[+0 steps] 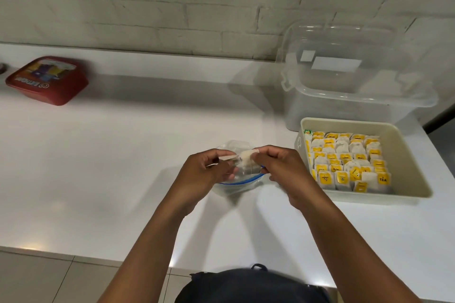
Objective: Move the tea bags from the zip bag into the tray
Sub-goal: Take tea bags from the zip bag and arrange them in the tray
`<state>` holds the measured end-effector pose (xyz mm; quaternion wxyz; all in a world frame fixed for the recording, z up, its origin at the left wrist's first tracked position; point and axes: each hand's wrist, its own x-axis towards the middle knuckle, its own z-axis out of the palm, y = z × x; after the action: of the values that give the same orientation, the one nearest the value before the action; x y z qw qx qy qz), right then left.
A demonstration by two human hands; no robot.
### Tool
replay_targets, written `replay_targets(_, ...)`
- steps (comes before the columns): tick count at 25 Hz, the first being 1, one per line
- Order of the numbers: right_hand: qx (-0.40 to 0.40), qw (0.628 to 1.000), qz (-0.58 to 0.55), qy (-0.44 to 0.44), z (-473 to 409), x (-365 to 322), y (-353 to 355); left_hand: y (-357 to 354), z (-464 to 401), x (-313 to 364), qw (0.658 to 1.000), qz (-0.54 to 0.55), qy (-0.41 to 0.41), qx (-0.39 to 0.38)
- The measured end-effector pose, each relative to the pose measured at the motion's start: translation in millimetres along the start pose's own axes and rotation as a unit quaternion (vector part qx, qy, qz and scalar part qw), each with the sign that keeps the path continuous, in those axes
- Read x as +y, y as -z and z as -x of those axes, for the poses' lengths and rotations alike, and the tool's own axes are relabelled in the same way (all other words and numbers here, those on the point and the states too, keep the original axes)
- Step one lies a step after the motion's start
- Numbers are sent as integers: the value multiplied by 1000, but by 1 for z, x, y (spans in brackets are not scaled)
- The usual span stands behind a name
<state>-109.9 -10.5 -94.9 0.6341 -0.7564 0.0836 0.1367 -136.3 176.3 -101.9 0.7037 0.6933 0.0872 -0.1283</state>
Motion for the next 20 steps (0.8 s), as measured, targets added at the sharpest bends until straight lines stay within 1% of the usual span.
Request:
replay_targets(2, -3, 1000, -15, 10, 1, -4, 5, -3, 0, 0, 1000, -2, -11, 12)
replay_targets(6, -8, 1000, -1, 22, 3, -6, 11, -13, 1, 5, 999, -24, -19, 32)
replay_targets(8, -4, 1000, -7, 29, 5, -4, 18, -21, 0, 5, 997, -60, -25, 47)
replay_targets(10, 5, 999, -3, 39, 8, -2, 29, -29, -1, 6, 989, -117, -32, 81)
replay_targets(12, 10, 999, -1, 46, 10, -2, 44, -40, -1, 12, 986, -136, -38, 90)
replay_targets(15, -3, 998, -43, 52, 14, -3, 69, -62, 1, 24, 989, -123, -42, 77)
replay_targets(18, -28, 994, -93, 52, 18, -5, 103, -94, -3, 32, 996, -63, -31, 58)
replay_targets(20, -25, 993, -102, 44, 19, -5, 131, -118, -8, 36, 999, -31, -19, 39)
